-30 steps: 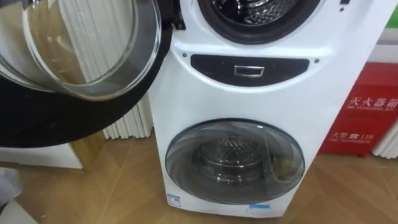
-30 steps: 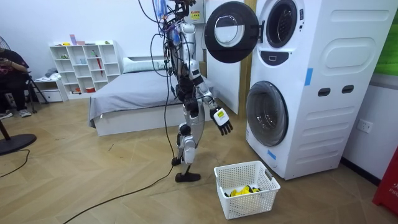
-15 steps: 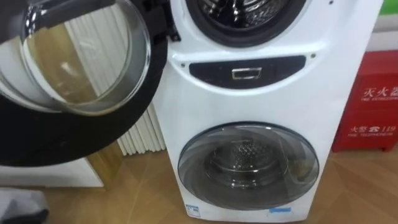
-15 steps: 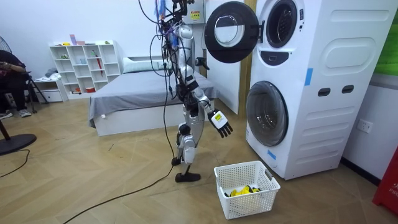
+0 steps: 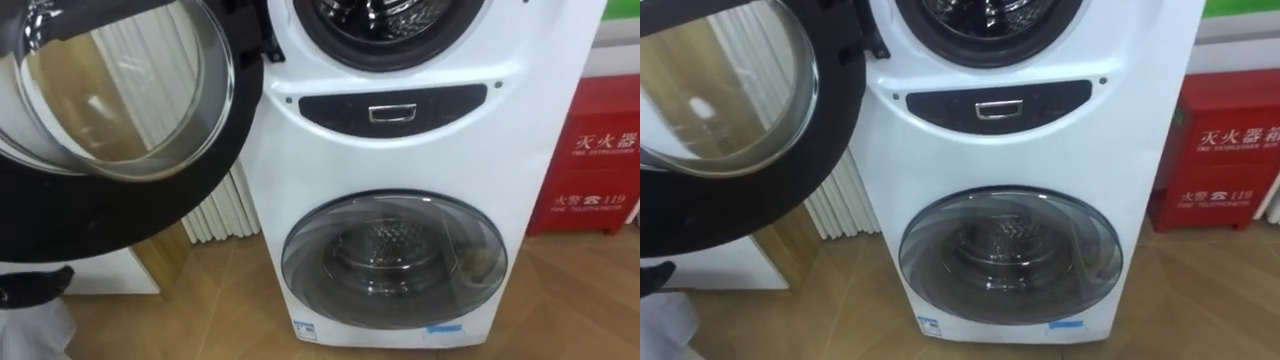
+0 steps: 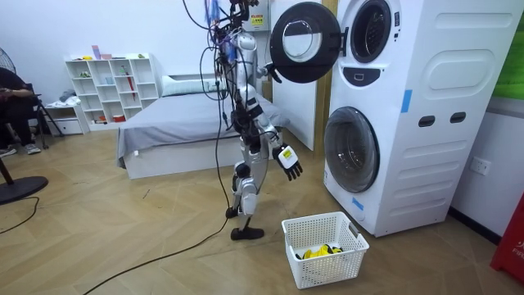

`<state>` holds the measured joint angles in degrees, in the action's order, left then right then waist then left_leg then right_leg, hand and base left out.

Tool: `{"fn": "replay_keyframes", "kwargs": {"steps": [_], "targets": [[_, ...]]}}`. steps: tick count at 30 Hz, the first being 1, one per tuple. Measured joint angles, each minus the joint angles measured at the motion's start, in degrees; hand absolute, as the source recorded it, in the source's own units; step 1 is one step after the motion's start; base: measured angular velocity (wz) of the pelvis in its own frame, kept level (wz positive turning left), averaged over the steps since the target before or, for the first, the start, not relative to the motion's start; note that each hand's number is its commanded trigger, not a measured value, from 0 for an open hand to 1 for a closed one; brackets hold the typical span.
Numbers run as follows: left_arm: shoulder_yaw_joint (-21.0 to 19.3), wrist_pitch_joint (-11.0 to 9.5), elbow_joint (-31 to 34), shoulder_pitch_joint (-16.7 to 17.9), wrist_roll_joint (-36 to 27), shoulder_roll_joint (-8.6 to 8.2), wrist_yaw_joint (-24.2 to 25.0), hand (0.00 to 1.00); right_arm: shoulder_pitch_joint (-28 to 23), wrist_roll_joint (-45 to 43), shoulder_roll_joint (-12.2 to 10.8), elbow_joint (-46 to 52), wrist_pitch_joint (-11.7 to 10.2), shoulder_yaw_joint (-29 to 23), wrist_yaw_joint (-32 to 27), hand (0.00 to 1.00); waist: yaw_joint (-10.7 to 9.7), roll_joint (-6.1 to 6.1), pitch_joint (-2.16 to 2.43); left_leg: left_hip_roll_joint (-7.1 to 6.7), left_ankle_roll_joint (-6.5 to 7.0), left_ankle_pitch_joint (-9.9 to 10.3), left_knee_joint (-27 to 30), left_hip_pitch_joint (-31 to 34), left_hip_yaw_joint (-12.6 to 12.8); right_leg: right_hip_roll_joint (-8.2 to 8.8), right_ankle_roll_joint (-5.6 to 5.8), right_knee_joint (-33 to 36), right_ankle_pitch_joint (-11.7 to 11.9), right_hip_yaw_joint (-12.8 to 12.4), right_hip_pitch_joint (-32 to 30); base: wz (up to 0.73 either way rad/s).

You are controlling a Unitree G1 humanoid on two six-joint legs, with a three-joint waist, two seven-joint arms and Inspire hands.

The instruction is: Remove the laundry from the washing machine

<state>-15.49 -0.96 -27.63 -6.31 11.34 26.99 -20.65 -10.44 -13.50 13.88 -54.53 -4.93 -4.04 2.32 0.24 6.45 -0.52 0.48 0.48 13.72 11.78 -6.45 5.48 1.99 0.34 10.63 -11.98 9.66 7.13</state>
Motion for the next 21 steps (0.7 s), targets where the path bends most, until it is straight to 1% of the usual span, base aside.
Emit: {"fn": "replay_keyframes", "kwargs": {"steps": [1,2,3,4,5,6,7,8,9,10,11,13,14,15,18,19,21], "targets": [[0.5,1.4,0.0,-1.0,2.2,0.47,0.2,0.00,0.7,-0.1,0.0,-1.0,0.0,0.0,0.4,0.00,-0.1,0.01,-0.17,-0.14,0.09,-0.1,0.0,0.2,-0.4,0.08,0.07,0.0,0.0,-0.1,0.1,0.26],[1.3,2.7,0.0,-2.0,4.3,0.99,0.9,0.00,0.8,-0.4,0.0,-1.1,0.1,0.0,0.8,0.00,-0.1,-0.08,-0.21,-0.31,0.33,-0.2,0.1,0.6,-1.0,0.19,0.13,0.0,0.1,-0.2,0.0,0.30],[1.7,3.3,0.1,-2.5,5.1,1.09,1.3,0.00,0.9,-0.3,0.1,-1.0,0.1,0.0,1.1,0.00,-0.1,-0.12,-0.21,-0.37,0.49,-0.3,0.1,0.8,-1.0,0.28,0.17,0.0,0.1,-0.4,-0.1,0.29],[2.6,4.1,0.6,-3.0,6.2,1.19,1.7,0.00,1.4,-0.4,0.2,-1.0,0.1,0.0,1.8,0.00,-0.1,-0.13,-0.46,-0.51,0.67,-0.4,0.1,1.0,-1.0,0.39,0.31,0.0,0.2,-1.3,-0.2,0.23],[3.3,5.1,1.7,-3.0,7.4,1.19,2.3,0.00,1.8,-0.5,0.3,-1.0,0.1,0.0,2.2,0.00,-0.1,-0.14,-0.52,-0.70,0.86,-0.6,0.1,1.4,-1.0,0.53,0.44,-0.1,0.3,-2.0,-0.4,0.21],[3.6,5.8,2.7,-3.0,7.8,1.18,2.7,0.00,2.0,-0.5,0.3,-1.0,0.1,0.0,2.4,0.00,-0.1,-0.13,-0.52,-0.77,0.94,-0.6,0.2,1.7,-1.1,0.61,0.55,-0.2,0.3,-1.9,-0.5,0.23],[4.2,7.8,4.9,-3.0,10.9,1.19,3.7,0.00,2.3,-0.5,0.3,-1.1,0.0,0.0,2.6,0.00,-0.1,0.09,-0.63,-0.88,1.05,-0.7,0.7,2.5,-1.1,0.83,0.76,-0.3,0.4,-2.0,-0.7,0.32],[5.2,9.8,7.5,-3.0,14.1,1.21,4.7,0.00,2.5,-0.5,0.3,-1.4,0.0,-0.1,2.8,0.00,-0.1,0.11,-0.65,-0.83,1.27,-0.8,1.2,3.4,-1.0,1.05,1.02,-0.3,0.6,-2.4,-1.2,0.37],[5.9,10.6,8.7,-3.0,15.2,1.21,5.3,0.00,2.7,-0.5,0.4,-1.7,0.0,-0.1,2.9,0.00,-0.1,0.11,-0.66,-0.83,1.44,-0.9,1.3,3.8,-0.9,1.15,1.19,-0.3,0.7,-2.8,-1.3,0.42],[7.4,11.3,10.2,-3.0,17.1,1.22,6.1,0.00,3.0,-0.6,0.6,-2.6,0.0,-0.1,3.0,0.00,0.0,0.17,-0.75,-1.02,1.81,-1.1,1.3,4.1,-0.9,1.36,1.43,-0.5,0.9,-4.2,-1.5,0.39],[8.1,11.7,11.5,-3.0,18.5,1.37,6.7,0.00,3.4,-0.6,0.7,-3.5,0.1,-0.1,3.3,0.00,0.0,0.01,-0.66,-1.26,2.05,-1.3,1.4,4.6,-0.9,1.61,1.68,-0.6,1.1,-5.2,-1.6,0.34],[9.7,11.8,12.6,-3.0,18.9,1.85,7.4,0.00,4.2,-0.5,0.9,-4.0,0.1,0.0,4.0,0.00,0.2,0.21,-0.80,-1.31,2.41,-1.5,1.4,5.2,-0.9,1.66,2.00,-0.7,1.9,-5.0,-2.2,0.12],[10.1,12.8,13.8,-3.0,19.4,1.88,7.8,0.00,4.9,-0.4,1.0,-4.8,0.0,0.0,4.1,0.00,0.1,0.51,-0.96,-1.34,2.59,-1.6,1.5,5.6,-1.0,1.66,1.98,-0.9,2.3,-4.7,-2.3,0.07],[11.0,14.3,15.5,-3.0,20.0,1.88,8.0,0.00,5.7,0.0,1.1,-6.2,0.0,0.0,4.2,0.00,0.1,0.56,-1.00,-1.37,2.83,-1.7,1.6,6.0,-1.1,1.67,2.11,-1.1,2.8,-4.6,-2.4,0.12],[13.3,15.6,18.7,-2.9,20.2,1.83,9.2,0.00,5.8,0.1,1.4,-7.9,0.1,0.0,4.1,0.00,0.1,0.57,-1.05,-1.49,3.33,-2.0,1.6,6.3,-0.8,1.88,2.42,-0.9,3.5,-5.7,-2.5,0.22],[13.7,16.0,20.4,-2.7,20.2,1.39,10.0,0.00,5.8,0.1,1.4,-8.0,0.1,0.0,4.1,0.00,0.2,0.48,-1.09,-1.64,3.56,-2.1,1.5,6.4,-0.7,1.99,2.44,-0.9,3.7,-6.5,-2.5,0.17],[14.9,16.2,21.7,-2.7,20.2,1.14,10.2,0.00,6.2,1.2,1.5,-8.0,0.1,1.4,4.1,0.00,0.2,0.14,-0.94,-1.91,4.02,-2.4,1.4,6.8,-0.8,2.25,2.49,-0.9,4.1,-6.4,-2.8,0.14]]}}
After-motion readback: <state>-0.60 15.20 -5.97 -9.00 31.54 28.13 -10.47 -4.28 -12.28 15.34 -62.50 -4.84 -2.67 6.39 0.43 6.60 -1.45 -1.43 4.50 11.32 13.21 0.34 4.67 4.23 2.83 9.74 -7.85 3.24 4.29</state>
